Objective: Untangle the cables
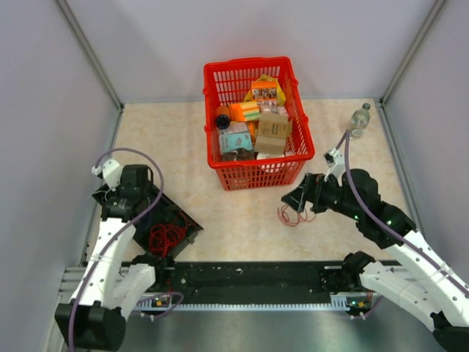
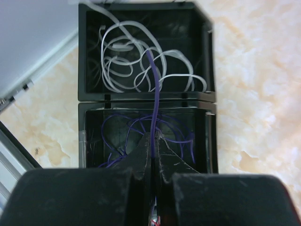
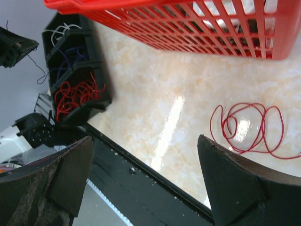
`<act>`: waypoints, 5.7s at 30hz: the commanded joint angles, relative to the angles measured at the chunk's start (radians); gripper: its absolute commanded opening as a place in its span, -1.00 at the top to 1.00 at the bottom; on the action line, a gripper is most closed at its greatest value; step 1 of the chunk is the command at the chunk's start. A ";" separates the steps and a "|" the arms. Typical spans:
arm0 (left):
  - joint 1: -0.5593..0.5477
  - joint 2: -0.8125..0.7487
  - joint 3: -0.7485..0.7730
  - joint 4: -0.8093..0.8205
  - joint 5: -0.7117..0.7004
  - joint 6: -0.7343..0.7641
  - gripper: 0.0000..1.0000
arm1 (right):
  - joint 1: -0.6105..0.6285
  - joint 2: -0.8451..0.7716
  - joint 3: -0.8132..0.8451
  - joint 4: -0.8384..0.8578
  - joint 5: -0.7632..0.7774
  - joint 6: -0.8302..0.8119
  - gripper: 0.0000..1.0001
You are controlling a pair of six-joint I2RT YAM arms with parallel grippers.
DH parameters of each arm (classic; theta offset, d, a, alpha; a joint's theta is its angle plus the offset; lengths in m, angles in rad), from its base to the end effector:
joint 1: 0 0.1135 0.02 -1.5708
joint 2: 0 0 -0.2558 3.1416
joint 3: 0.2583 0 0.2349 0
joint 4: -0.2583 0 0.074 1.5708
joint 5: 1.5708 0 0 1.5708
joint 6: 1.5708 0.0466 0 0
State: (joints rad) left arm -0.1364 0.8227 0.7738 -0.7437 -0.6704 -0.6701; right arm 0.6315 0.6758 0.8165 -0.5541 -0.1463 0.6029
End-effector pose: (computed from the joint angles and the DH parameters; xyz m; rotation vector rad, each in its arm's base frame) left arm 0.1559 0.0078 0.2711 -0.8677 2.0035 0.3448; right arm 0.1145 0.0922 0.3165 -0.1307 2.1013 0.9208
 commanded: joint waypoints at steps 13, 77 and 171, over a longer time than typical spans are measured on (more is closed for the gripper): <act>0.337 -0.008 -0.091 -0.009 0.377 -0.154 -0.92 | -0.003 0.014 -0.083 0.017 -0.016 0.012 -0.79; -1.054 1.093 0.552 0.068 0.294 -0.157 -0.96 | 0.042 -0.315 -0.122 -0.202 0.496 0.192 -0.52; -0.371 0.052 0.845 0.685 1.083 0.492 -0.97 | 0.042 0.030 0.779 -0.086 0.762 -0.638 -0.98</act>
State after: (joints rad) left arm -0.5114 0.9051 1.5917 -0.2878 0.3309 -0.2546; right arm 0.6777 0.7116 1.5169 -0.6872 0.5724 0.1150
